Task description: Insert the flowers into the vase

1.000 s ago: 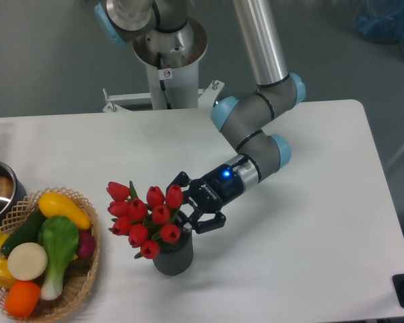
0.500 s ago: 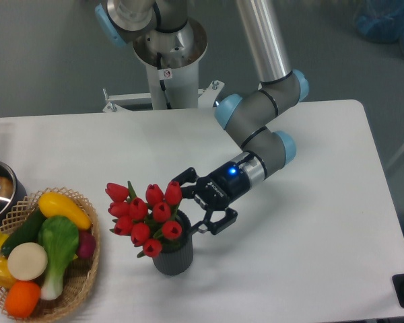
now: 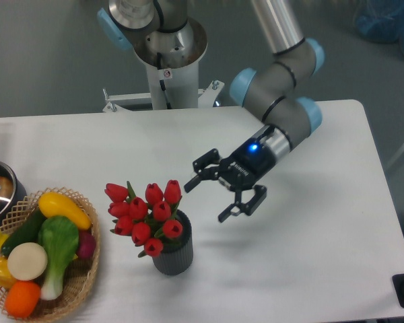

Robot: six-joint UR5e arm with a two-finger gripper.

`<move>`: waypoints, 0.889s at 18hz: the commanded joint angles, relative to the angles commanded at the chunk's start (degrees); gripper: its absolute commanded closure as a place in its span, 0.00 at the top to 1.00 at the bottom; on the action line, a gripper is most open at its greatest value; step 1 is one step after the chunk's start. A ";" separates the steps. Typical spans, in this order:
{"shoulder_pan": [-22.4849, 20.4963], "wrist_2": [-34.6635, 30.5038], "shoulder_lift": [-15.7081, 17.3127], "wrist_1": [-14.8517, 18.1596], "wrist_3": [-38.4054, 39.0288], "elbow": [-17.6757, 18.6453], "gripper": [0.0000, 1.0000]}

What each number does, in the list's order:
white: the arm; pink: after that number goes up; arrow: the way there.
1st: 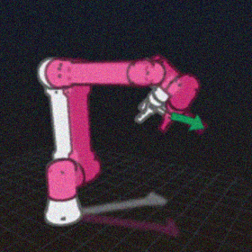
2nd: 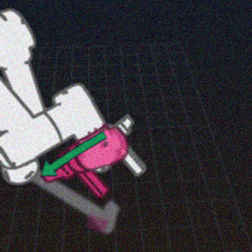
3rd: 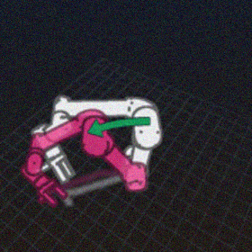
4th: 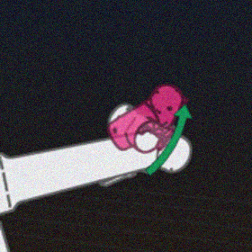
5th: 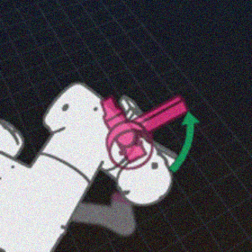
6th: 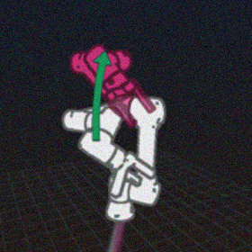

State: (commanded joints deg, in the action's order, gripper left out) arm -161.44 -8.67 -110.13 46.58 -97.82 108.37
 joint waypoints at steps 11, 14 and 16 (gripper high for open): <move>-7.56 -43.47 7.30 0.26 4.75 -4.75 1.00; -8.18 -56.25 9.23 0.53 5.27 -5.10 1.00; -7.92 -65.19 11.25 0.70 4.93 -5.10 1.00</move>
State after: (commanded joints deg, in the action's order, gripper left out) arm -169.37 -73.87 -98.89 47.28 -92.90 103.27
